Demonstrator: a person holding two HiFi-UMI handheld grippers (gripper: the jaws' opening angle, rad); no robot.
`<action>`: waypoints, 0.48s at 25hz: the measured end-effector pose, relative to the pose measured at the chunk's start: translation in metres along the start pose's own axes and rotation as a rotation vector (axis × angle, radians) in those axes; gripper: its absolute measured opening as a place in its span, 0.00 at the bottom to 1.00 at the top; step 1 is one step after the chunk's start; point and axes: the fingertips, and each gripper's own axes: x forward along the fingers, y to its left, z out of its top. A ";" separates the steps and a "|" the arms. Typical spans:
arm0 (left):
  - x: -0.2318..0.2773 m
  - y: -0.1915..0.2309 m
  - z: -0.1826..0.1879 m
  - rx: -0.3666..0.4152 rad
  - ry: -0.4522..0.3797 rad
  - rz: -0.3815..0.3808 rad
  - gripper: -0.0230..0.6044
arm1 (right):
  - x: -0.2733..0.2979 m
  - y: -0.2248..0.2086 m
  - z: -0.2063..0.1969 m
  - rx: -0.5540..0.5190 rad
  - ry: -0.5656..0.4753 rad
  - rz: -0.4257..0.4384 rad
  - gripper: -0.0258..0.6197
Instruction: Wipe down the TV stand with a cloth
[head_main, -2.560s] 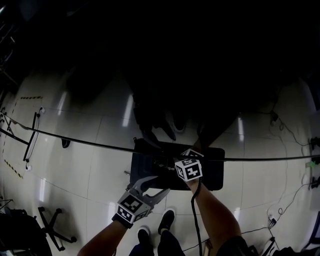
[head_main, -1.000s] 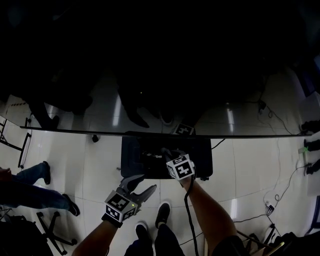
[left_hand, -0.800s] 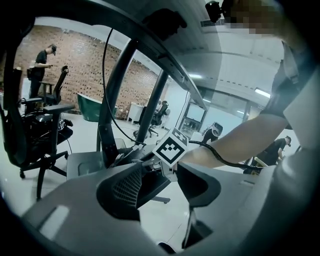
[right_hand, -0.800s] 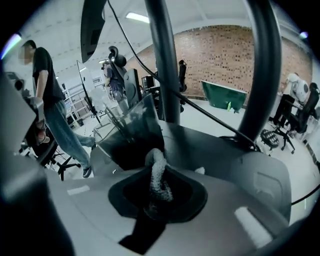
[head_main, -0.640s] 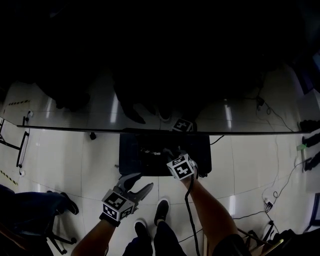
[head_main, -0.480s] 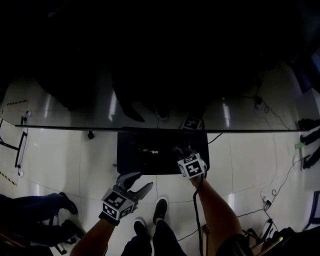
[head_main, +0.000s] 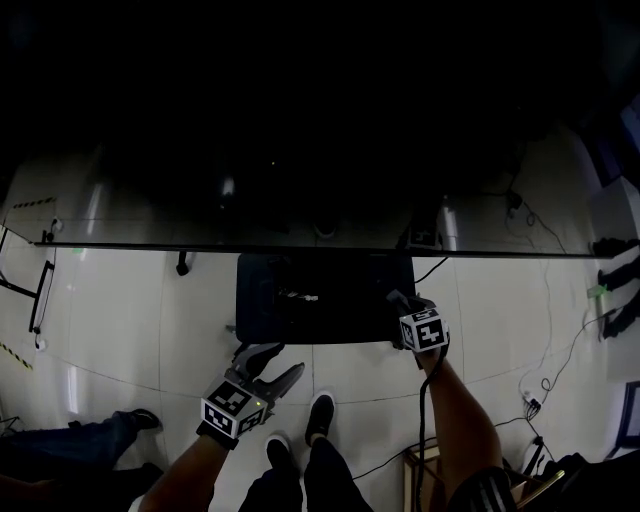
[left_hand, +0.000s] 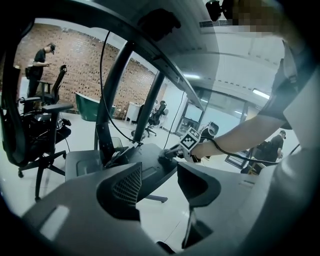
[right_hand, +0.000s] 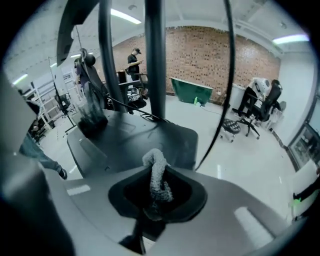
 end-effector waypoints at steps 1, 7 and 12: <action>-0.003 0.000 0.001 -0.001 0.000 0.003 0.43 | -0.003 0.014 0.007 -0.023 -0.020 0.026 0.12; -0.016 -0.003 0.003 -0.003 -0.004 0.014 0.43 | -0.007 0.133 0.044 -0.077 -0.112 0.213 0.12; -0.025 -0.001 0.001 -0.006 -0.005 0.023 0.43 | 0.012 0.221 0.044 -0.096 -0.097 0.317 0.12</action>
